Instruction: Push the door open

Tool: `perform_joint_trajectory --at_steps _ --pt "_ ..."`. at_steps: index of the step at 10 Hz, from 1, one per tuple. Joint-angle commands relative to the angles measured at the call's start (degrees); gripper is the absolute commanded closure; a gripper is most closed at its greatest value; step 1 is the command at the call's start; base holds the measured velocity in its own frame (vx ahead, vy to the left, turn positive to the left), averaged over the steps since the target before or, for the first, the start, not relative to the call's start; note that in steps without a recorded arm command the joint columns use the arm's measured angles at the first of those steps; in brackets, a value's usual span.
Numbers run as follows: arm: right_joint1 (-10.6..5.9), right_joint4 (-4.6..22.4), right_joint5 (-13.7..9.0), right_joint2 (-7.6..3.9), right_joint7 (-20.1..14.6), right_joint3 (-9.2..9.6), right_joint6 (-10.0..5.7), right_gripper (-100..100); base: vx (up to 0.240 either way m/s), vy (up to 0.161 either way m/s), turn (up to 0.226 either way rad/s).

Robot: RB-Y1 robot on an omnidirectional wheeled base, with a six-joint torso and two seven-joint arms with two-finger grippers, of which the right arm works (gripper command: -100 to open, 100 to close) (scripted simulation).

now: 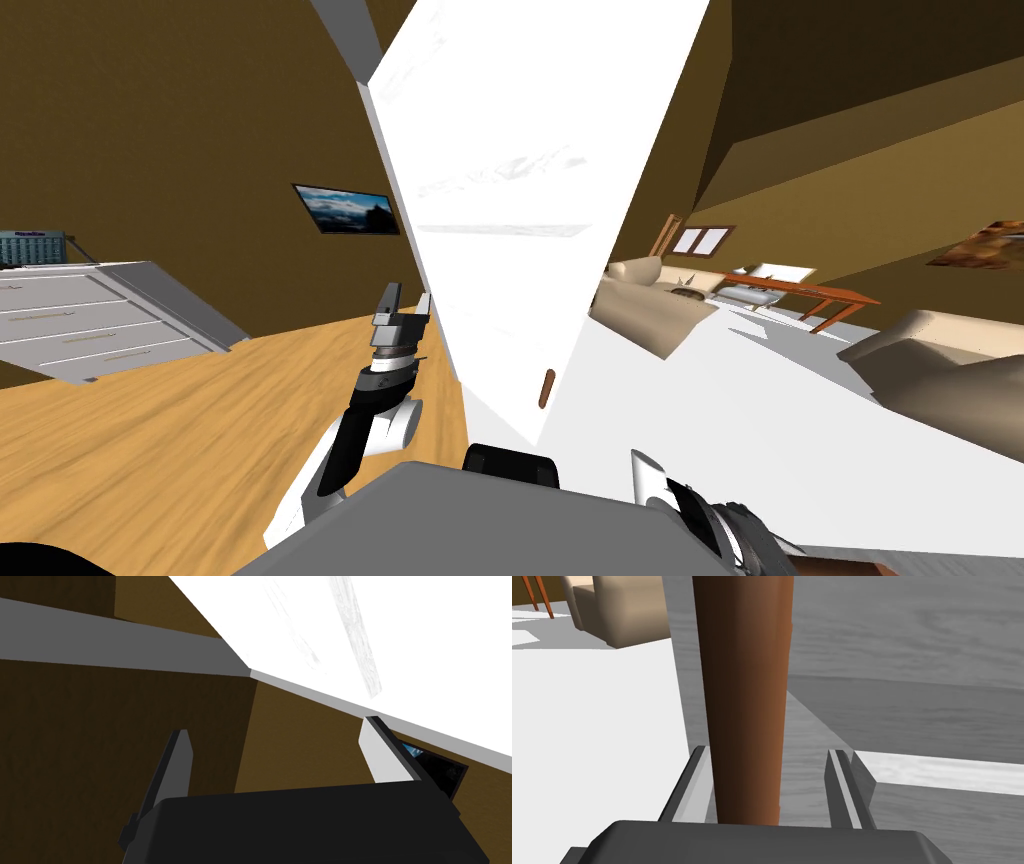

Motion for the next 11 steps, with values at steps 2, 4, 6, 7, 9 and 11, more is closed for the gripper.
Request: perform_joint_trajectory --at_steps 2,4,6,7,9,11 --pt "0.61 1.17 -1.08 -0.4 0.52 -2.12 -1.04 100 0.025 -0.106 0.08" --pt "0.47 0.84 -1.78 -0.79 0.52 -3.57 -1.52 100 0.025 -0.101 0.04" --pt "0.36 1.28 -2.35 -1.11 0.52 -4.76 -1.9 100 0.03 -0.091 0.042" --pt "0.23 1.77 -3.0 -1.46 0.51 -6.1 -2.35 100 0.056 -0.112 0.048" --pt "-0.1 1.47 -2.82 -1.07 0.86 -5.72 -2.25 100 0.037 -0.07 0.0" --pt "-0.43 2.12 -4.07 -1.27 0.64 -7.07 -4.13 100 -0.126 -0.086 0.151"
